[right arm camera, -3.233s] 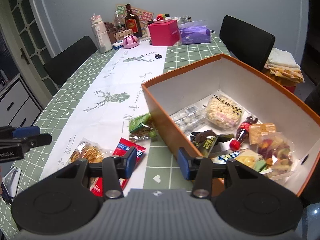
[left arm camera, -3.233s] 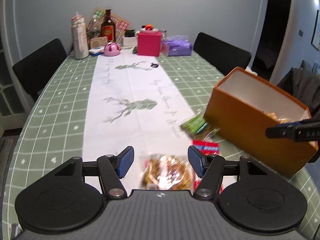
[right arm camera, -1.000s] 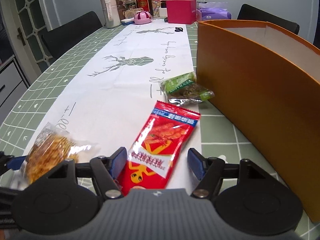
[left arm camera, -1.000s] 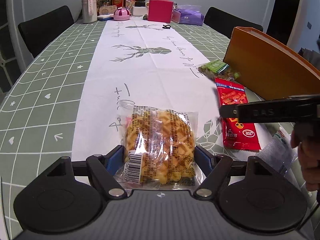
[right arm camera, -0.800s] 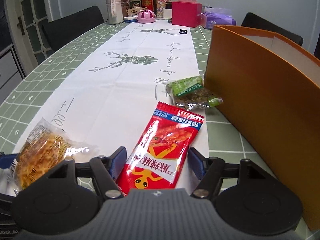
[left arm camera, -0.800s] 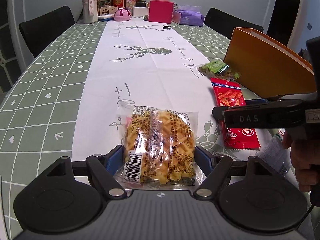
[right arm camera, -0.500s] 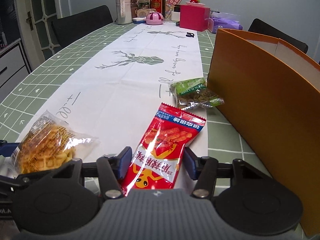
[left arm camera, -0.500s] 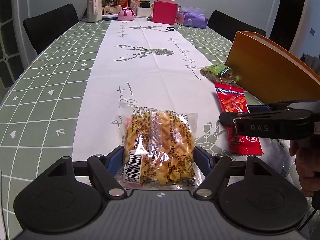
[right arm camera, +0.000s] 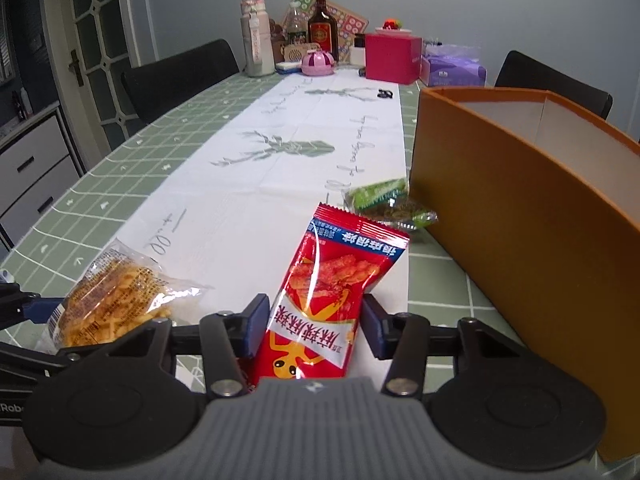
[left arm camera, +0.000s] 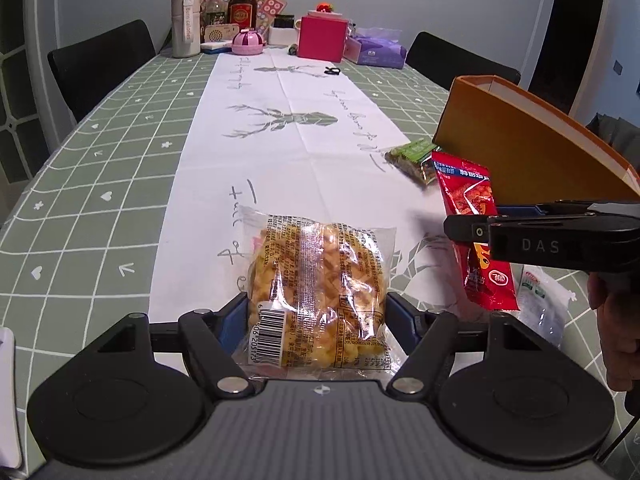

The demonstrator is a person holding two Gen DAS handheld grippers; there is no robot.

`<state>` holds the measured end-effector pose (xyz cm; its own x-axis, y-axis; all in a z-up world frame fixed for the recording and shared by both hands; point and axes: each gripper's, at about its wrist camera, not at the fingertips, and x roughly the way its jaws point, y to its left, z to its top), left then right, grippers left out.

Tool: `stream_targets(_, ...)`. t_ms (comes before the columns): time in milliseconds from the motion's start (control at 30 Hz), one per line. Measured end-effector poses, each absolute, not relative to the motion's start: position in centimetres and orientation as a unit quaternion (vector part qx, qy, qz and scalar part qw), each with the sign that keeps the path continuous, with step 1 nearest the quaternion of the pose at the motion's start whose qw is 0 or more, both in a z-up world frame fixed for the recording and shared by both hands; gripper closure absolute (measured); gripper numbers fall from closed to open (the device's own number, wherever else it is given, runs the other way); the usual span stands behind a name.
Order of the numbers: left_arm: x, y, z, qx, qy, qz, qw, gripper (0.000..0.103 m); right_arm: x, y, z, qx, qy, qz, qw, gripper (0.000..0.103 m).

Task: Organize snacks
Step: 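Carry the pasta-snack bag and red packet up into the orange box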

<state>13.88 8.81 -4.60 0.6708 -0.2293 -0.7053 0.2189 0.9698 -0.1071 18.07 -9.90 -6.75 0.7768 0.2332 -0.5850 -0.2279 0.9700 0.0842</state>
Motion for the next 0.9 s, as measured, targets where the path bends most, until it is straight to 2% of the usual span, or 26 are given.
stream_targets(333,13.1,6.8,-2.0,0.005,0.364,-0.144,0.92,0.021,15.1,-12.0,-3.9,0.015,0.287,0.133,0.948,0.055)
stream_targets(900,13.4,-1.5,1.1,0.05,0.342,-0.229,0.91,0.021,9.3,-20.1,-0.8,0.051,0.25,0.101,0.962,0.056)
